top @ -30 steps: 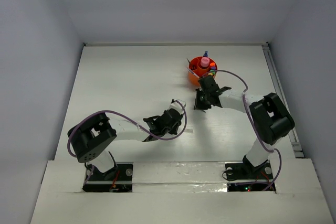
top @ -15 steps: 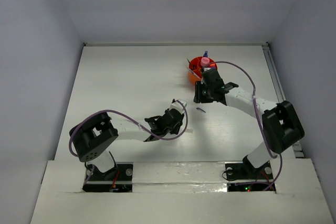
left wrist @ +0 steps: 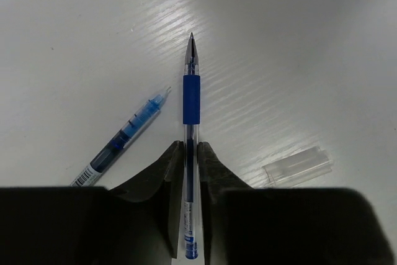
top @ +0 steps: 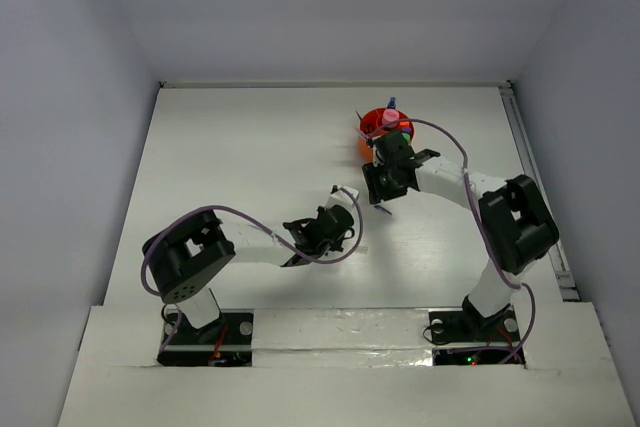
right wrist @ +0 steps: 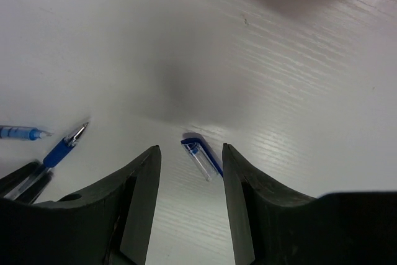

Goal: Sort the stationery into containers
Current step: Pick up the pen from the center of the board.

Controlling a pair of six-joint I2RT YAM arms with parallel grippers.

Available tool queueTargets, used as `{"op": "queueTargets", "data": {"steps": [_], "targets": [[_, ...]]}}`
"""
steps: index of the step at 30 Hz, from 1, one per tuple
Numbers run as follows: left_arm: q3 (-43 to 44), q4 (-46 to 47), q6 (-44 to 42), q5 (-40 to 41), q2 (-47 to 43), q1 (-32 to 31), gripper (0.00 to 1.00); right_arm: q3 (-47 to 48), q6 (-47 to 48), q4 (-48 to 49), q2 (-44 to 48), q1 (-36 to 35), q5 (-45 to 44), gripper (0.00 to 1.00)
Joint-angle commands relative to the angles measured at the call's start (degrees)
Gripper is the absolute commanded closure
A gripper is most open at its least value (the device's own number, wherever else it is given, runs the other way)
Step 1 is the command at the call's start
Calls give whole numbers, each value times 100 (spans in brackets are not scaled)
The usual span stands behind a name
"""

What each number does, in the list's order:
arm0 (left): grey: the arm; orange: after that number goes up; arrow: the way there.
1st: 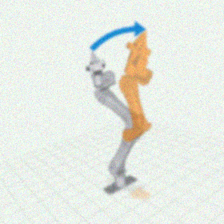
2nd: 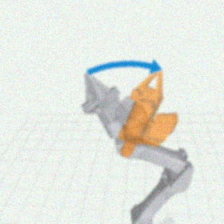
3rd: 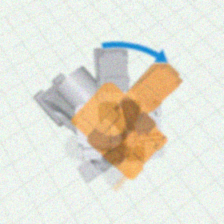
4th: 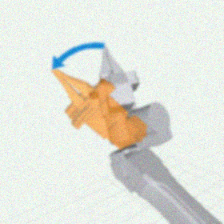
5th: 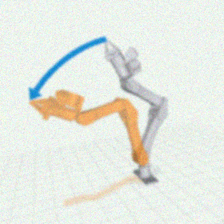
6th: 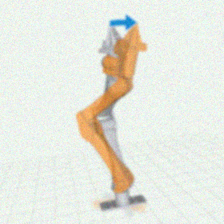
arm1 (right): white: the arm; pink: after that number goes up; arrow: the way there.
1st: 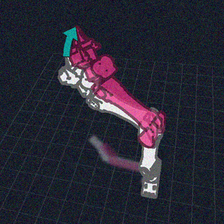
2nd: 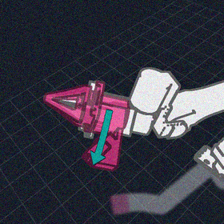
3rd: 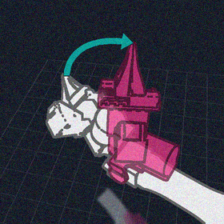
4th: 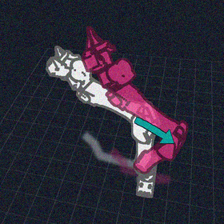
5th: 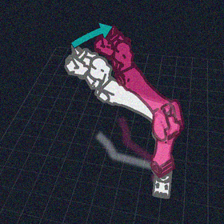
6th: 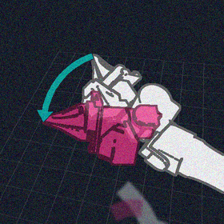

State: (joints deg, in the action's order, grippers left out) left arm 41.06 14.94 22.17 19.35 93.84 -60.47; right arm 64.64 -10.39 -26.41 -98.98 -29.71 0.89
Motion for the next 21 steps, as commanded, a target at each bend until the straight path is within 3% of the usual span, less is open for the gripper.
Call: {"op": "queueTargets", "data": {"steps": [1,3,14,21], "targets": [[-19,-589,50,7,196,-62,93,251,310,-154,-121,-52,175,49],[-10,-589,50,7,196,-62,100,303,319,-180,-200,-52,263,49],[-124,-378,33,-133,-138,-114,100,321,345,-452,-473,-52,-53,51],[-326,-193,103,-186,-831,-167,100,321,292,-505,-578,-52,-291,64]]}}
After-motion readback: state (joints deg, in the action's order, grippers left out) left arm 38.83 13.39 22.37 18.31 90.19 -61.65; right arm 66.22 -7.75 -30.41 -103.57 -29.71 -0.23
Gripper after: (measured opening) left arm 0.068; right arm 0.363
